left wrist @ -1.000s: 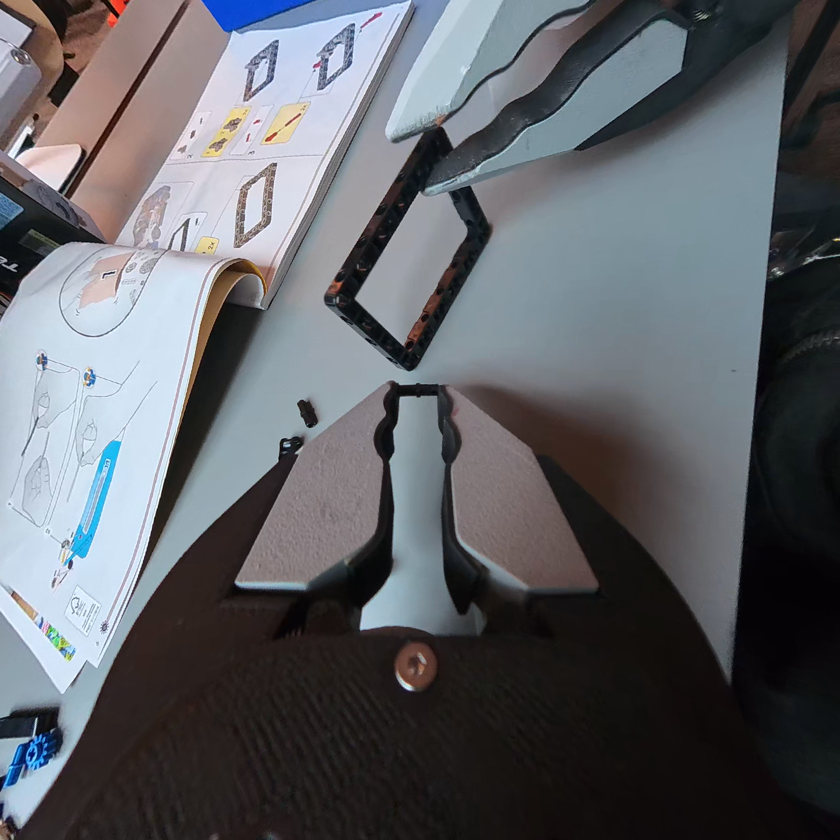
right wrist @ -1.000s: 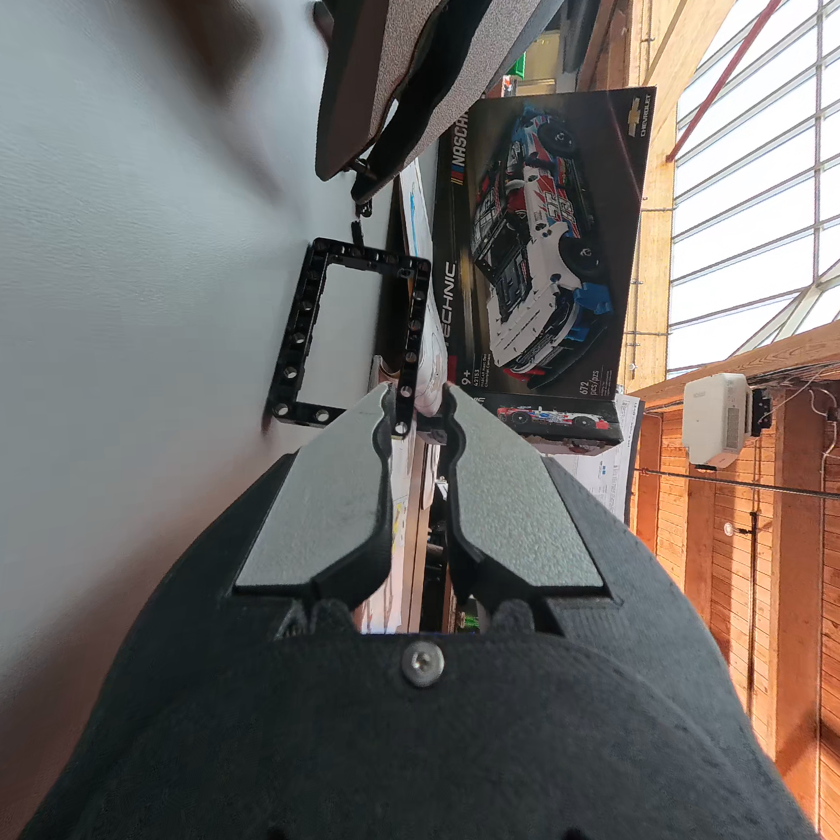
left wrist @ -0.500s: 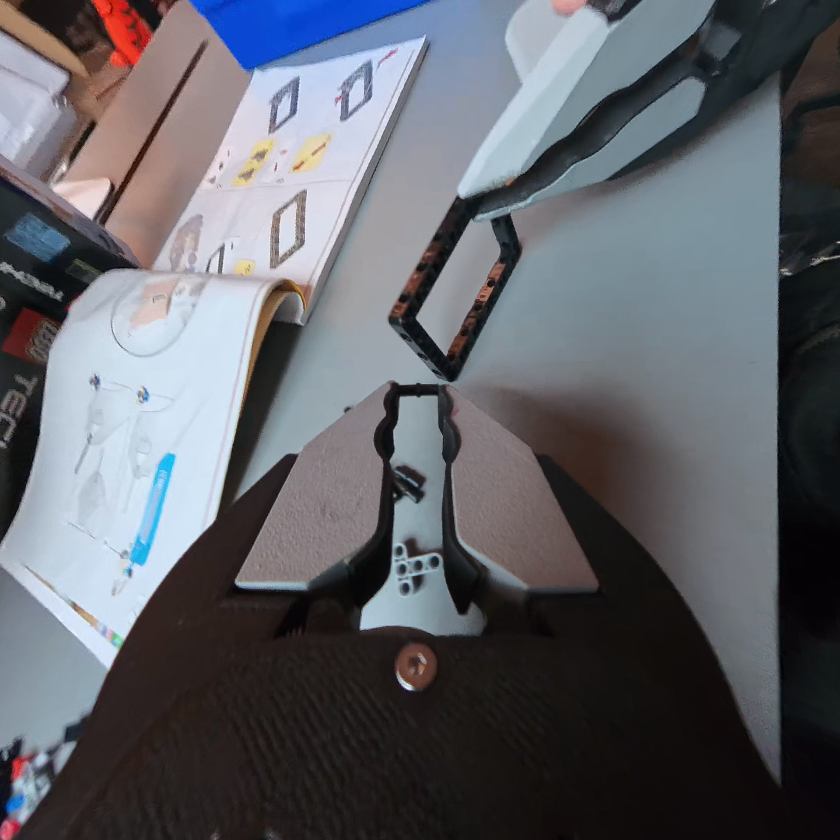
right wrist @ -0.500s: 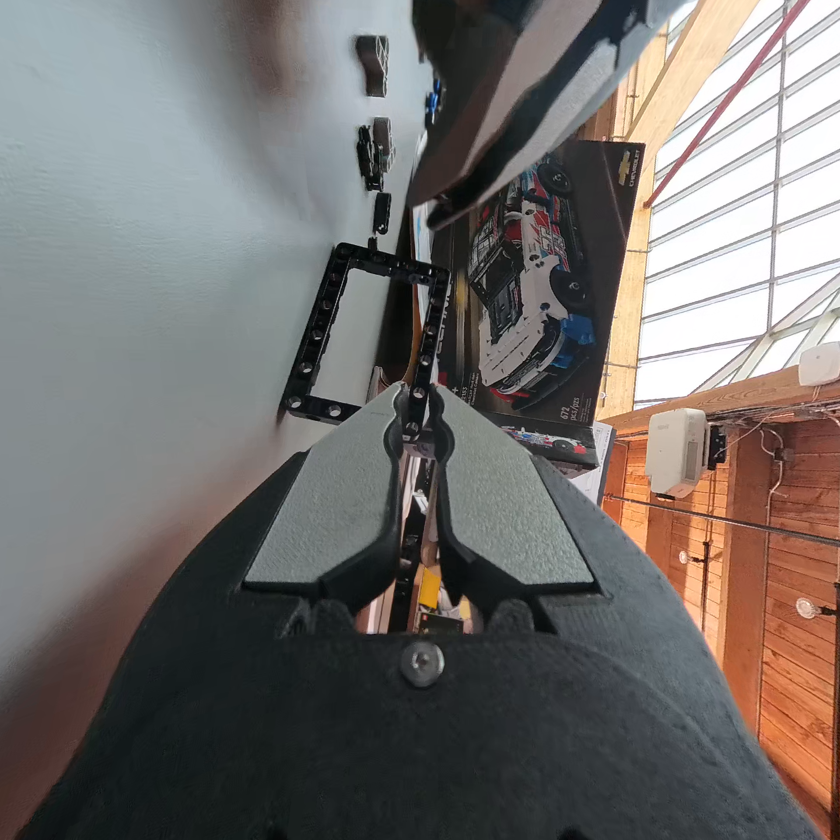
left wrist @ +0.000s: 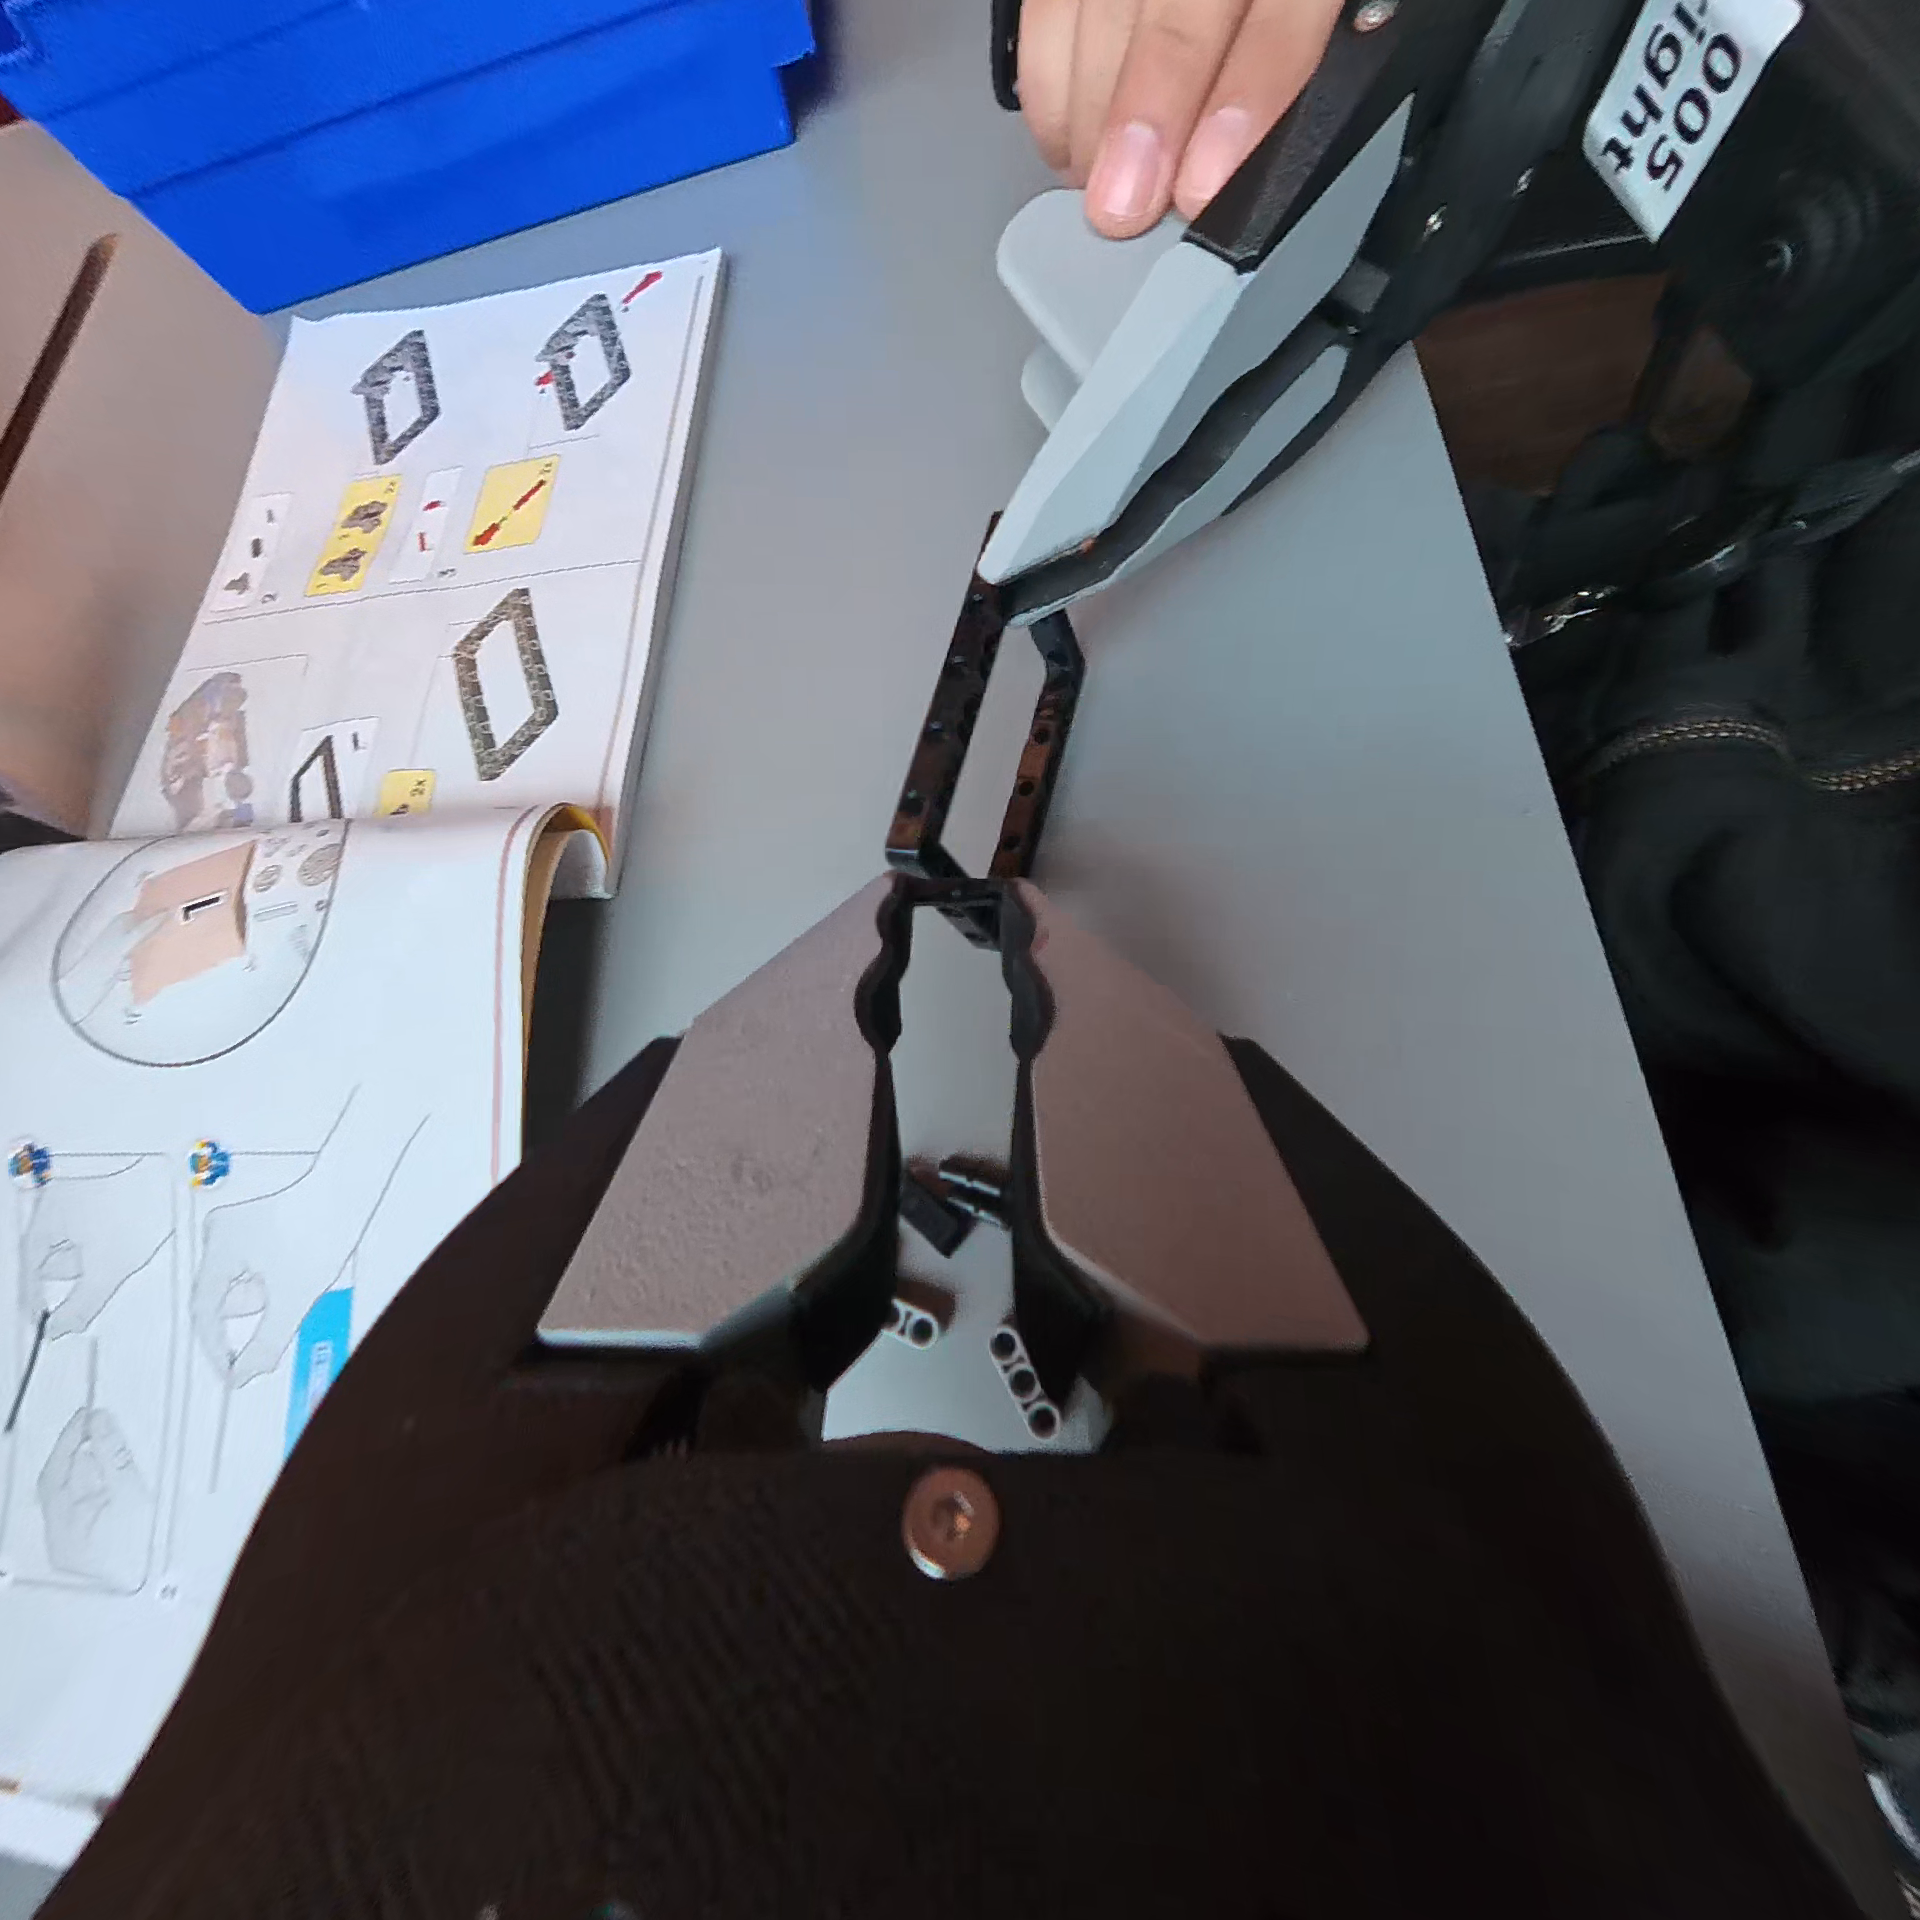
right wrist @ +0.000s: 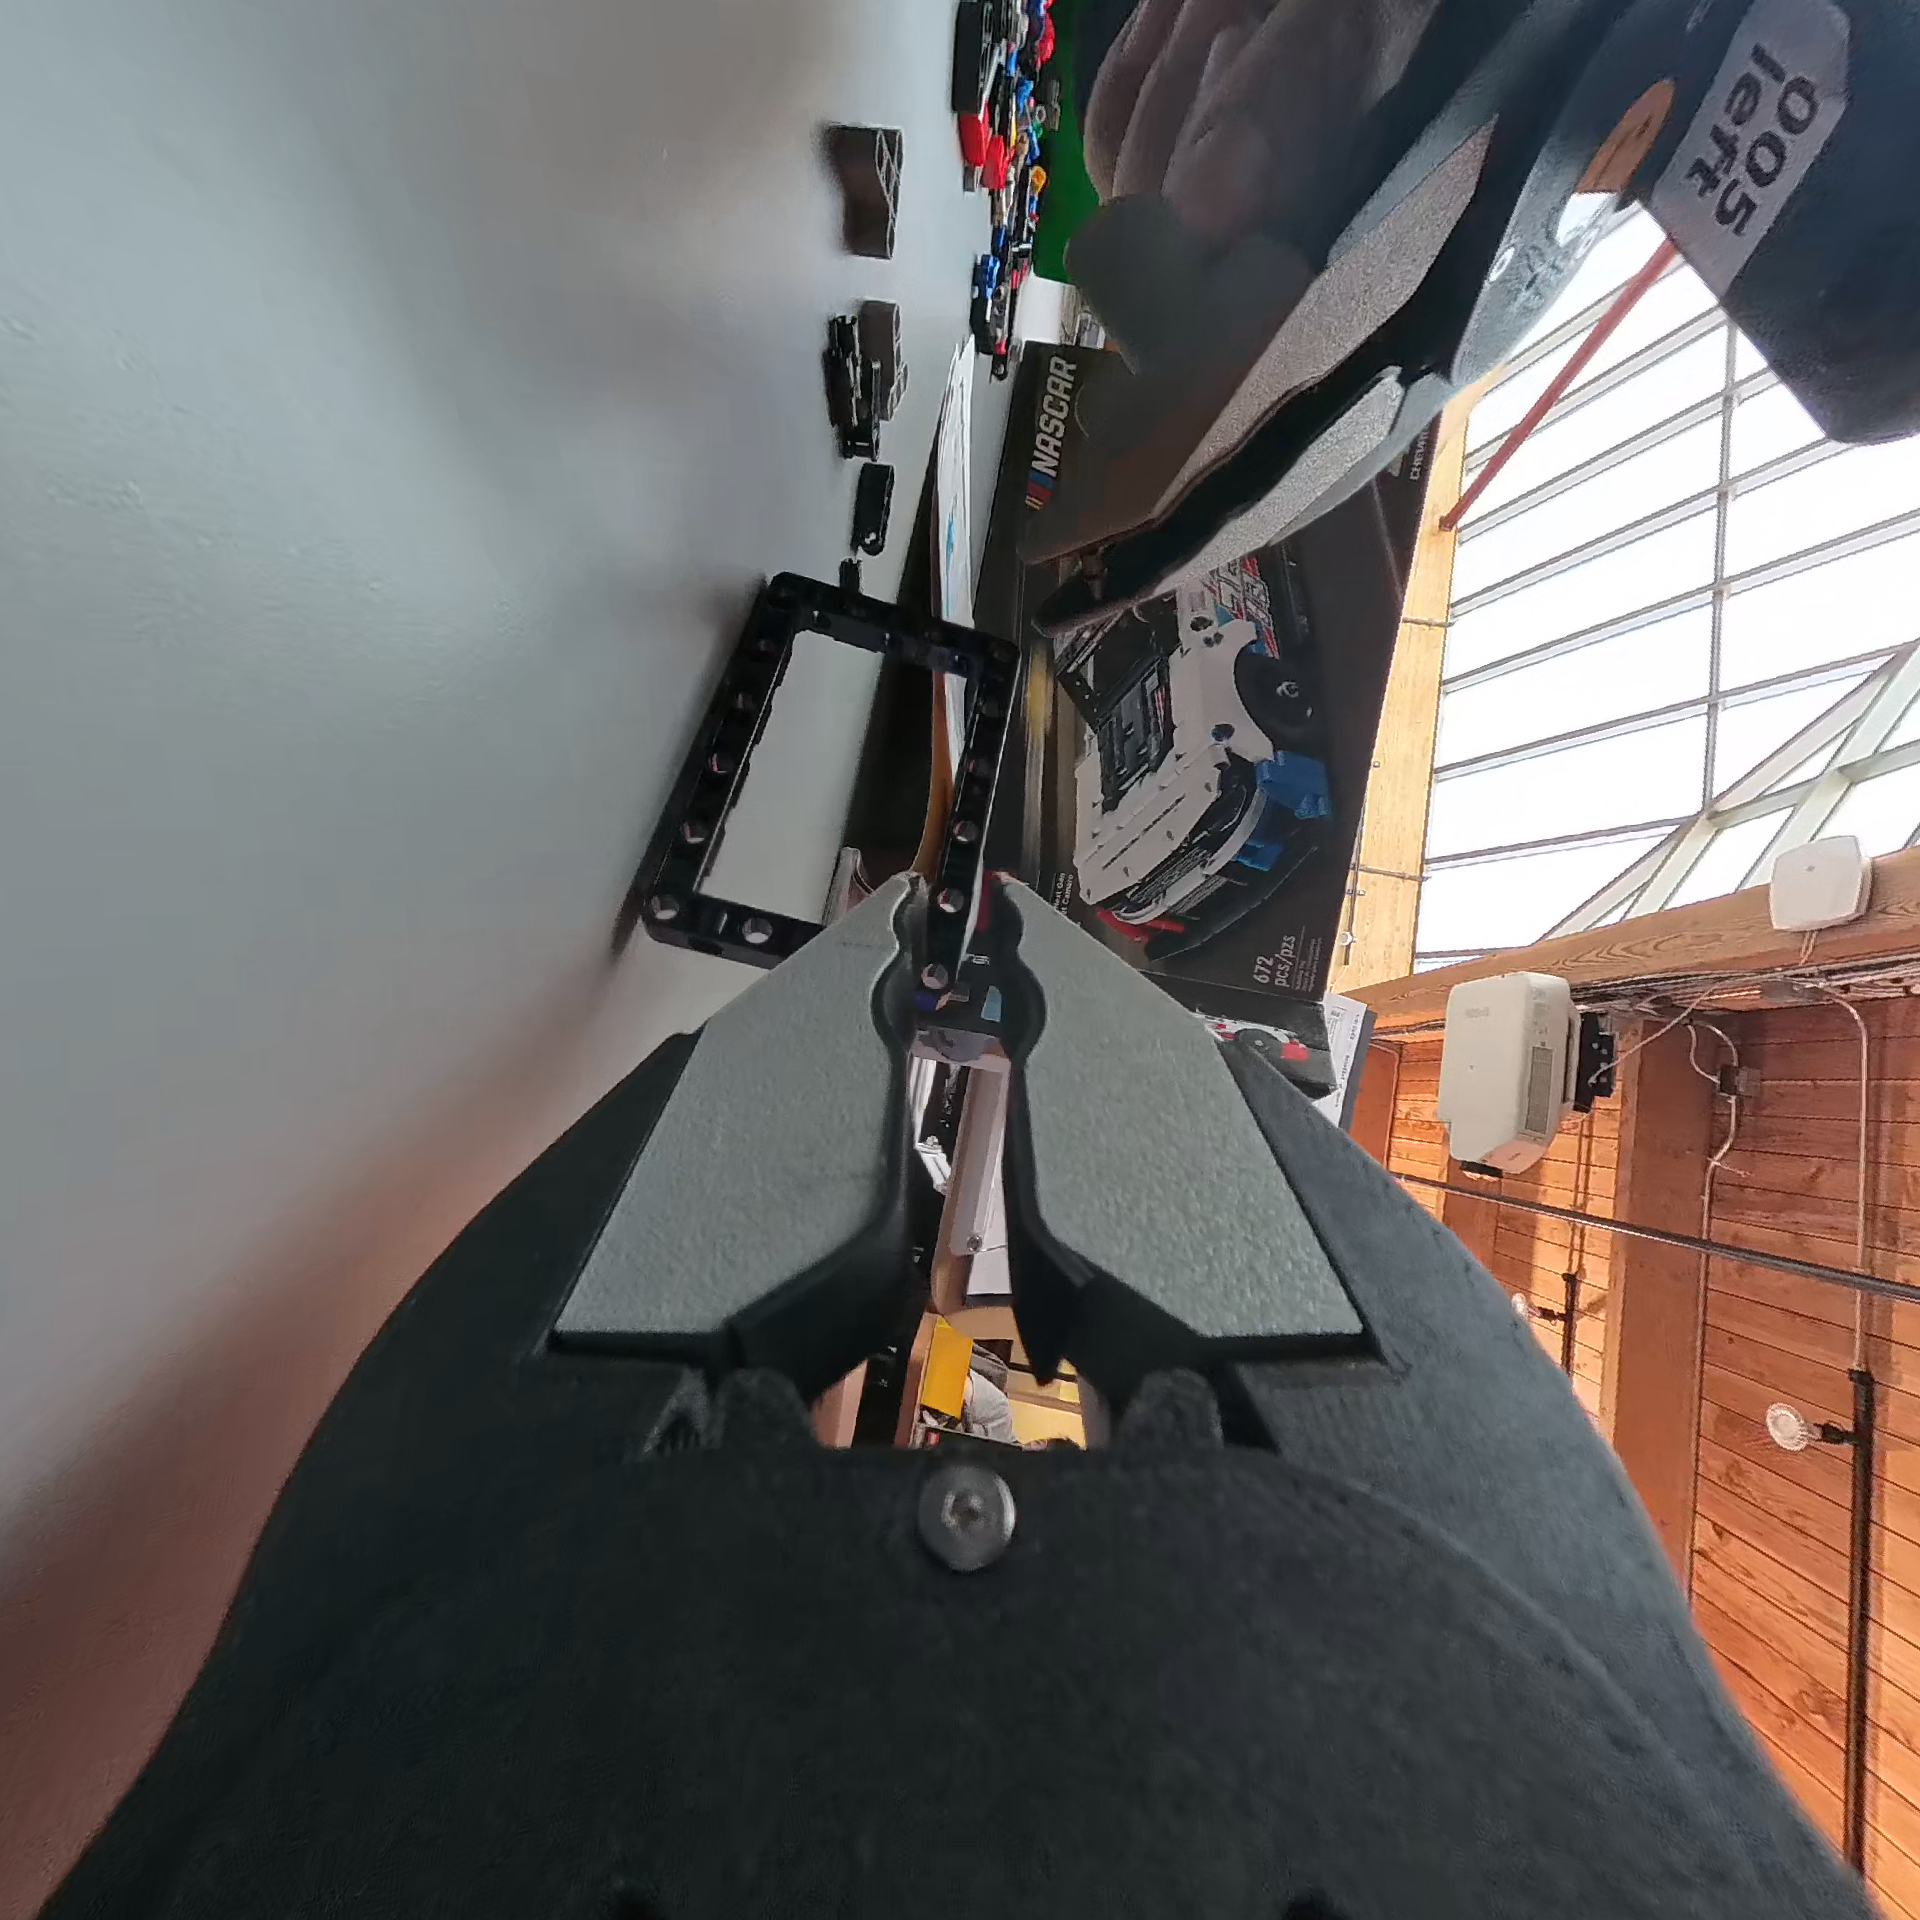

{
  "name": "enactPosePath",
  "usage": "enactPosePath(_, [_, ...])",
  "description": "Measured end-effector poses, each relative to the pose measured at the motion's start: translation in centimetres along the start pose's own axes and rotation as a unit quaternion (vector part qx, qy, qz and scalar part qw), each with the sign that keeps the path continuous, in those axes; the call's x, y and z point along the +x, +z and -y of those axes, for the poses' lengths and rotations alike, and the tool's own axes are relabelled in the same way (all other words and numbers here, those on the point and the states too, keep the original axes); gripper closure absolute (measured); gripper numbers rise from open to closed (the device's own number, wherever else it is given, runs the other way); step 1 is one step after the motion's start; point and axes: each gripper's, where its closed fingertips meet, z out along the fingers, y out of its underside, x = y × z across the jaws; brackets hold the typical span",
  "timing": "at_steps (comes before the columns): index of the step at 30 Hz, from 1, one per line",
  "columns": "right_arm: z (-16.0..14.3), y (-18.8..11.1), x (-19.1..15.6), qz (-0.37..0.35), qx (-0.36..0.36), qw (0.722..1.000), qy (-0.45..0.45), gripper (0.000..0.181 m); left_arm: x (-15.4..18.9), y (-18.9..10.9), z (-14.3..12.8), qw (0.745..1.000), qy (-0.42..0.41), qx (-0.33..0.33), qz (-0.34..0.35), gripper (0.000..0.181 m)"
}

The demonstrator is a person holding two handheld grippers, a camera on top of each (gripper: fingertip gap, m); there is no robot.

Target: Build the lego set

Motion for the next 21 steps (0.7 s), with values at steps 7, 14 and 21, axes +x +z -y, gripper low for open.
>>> enactPosePath(7, [0.1, 0.0, -0.3, 0.002, 0.003, 1.000, -0.009, 0.174, 0.2, -0.3, 0.1, 1.000, -0.001, 0.013, -0.017, 0.167])
enactPosePath(14, [0.1, 0.2, -0.8, 0.014, 0.005, 1.000, -0.008, 0.176, -5.2, -0.6, 2.4, 0.997, -0.040, 0.021, 0.057, 0.167])
enactPosePath(21, [-4.4, 0.2, -0.6, 0.126, -0.051, 0.921, 0.366, 0.162, -4.7, 1.1, 1.1, 0.993, -0.107, -0.040, 0.041, 0.168])
